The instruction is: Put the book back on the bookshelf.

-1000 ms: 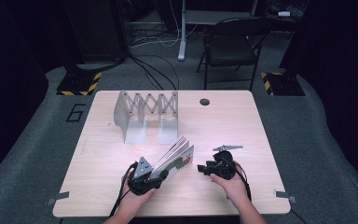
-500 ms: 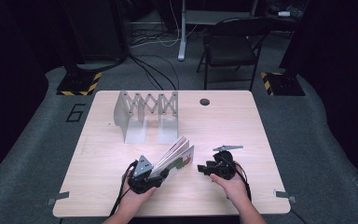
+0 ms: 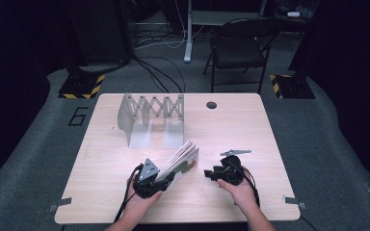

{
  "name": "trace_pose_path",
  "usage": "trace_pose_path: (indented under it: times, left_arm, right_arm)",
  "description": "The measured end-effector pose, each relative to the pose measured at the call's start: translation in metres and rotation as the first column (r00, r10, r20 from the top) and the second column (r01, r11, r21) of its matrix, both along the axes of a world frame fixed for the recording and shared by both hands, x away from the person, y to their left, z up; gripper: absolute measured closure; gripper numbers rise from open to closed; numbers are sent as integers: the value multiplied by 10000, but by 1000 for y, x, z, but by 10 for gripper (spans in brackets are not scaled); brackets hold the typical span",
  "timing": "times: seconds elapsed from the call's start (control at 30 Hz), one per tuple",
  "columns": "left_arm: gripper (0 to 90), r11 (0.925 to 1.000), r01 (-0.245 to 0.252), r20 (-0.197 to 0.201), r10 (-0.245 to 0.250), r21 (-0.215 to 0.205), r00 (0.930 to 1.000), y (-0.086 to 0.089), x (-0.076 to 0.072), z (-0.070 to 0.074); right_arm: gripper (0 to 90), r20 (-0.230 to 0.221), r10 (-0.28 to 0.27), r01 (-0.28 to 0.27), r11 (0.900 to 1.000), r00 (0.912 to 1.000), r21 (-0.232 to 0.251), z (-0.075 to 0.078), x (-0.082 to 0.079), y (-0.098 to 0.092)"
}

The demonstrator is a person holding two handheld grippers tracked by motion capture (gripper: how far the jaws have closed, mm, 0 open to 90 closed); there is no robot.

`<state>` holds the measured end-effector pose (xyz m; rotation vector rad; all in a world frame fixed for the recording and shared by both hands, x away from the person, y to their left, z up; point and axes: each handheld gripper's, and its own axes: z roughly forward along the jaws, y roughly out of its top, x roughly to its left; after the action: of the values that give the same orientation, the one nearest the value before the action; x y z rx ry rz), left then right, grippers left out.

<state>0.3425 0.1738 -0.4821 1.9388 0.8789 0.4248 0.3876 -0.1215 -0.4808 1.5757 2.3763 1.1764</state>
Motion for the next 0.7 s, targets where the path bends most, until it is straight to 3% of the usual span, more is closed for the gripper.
trace_pose_path:
  times: [0.4, 0.7]
  left_arm:
    - [727, 9994, 222, 98, -225, 263, 9997, -1, -1, 1]
    - [754, 9986, 360, 220, -369, 395, 9991, -4, -3, 1]
  right_arm:
    - [493, -21, 4, -3, 10000, 10000, 4, 0, 0, 1]
    - [493, -26, -9, 9, 10000, 10000, -2, 0, 0, 0]
